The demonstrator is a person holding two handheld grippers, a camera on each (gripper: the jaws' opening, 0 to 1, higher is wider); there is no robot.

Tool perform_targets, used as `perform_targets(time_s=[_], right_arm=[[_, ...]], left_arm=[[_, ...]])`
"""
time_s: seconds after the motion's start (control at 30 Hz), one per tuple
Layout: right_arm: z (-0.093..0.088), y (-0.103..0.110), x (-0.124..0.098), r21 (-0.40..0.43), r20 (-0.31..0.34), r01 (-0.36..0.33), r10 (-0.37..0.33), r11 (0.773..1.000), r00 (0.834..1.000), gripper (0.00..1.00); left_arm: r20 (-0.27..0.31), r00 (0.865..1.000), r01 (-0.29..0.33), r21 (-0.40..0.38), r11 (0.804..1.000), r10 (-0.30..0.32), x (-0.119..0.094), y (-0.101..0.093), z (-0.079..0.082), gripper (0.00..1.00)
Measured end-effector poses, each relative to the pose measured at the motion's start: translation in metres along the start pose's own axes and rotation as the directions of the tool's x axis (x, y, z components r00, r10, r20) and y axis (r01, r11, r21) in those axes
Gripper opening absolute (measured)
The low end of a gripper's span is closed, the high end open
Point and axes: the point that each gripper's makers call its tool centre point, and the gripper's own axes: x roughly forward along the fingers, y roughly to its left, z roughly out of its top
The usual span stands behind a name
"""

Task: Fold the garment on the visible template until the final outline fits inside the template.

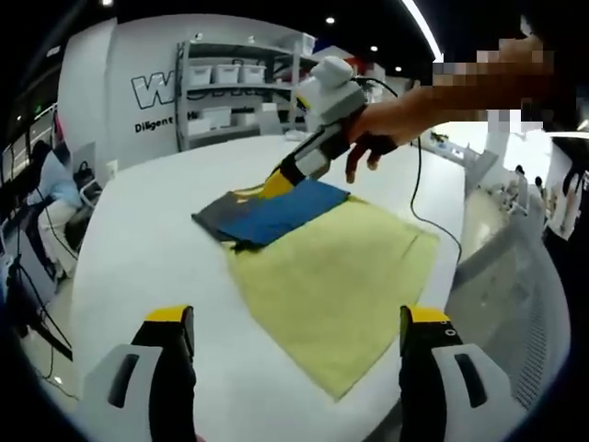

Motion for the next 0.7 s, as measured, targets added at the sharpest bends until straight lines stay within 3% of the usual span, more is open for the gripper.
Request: perform_targets(time_s=[0.2, 0.43, 0.6, 0.7], right_arm=[[0.007, -0.011, -0.029, 0.001, 0.058, 0.036, -0.036, 0.999, 0.998, 0.32], [0.011, -0.011, -0.064, -0.022, 0.100, 0.054, -0.052, 0.998, 0.994, 0.40], [0.004, -0.014, -0.090, -0.101, 0.132, 0.099, -0.085, 0.990, 0.988, 0.51], [-0.004, -0.016, -0.104, -0.088, 0.141, 0.107, -0.093, 0.990, 0.986, 0.52]], left_arm=[[-0.020, 1.000, -0.012, -0.038, 0.999, 0.011, 0.007, 0.006, -0.003, 0.90], [-0.050, 0.999, -0.006, 0.004, 1.000, 0.006, 0.011, 0.003, -0.004, 0.87], [-0.060, 0.998, -0.004, -0.003, 1.000, 0.004, 0.014, 0.001, -0.003, 0.86], [-0.081, 0.997, -0.002, 0.026, 1.000, 0.004, 0.015, -0.001, -0.005, 0.86]])
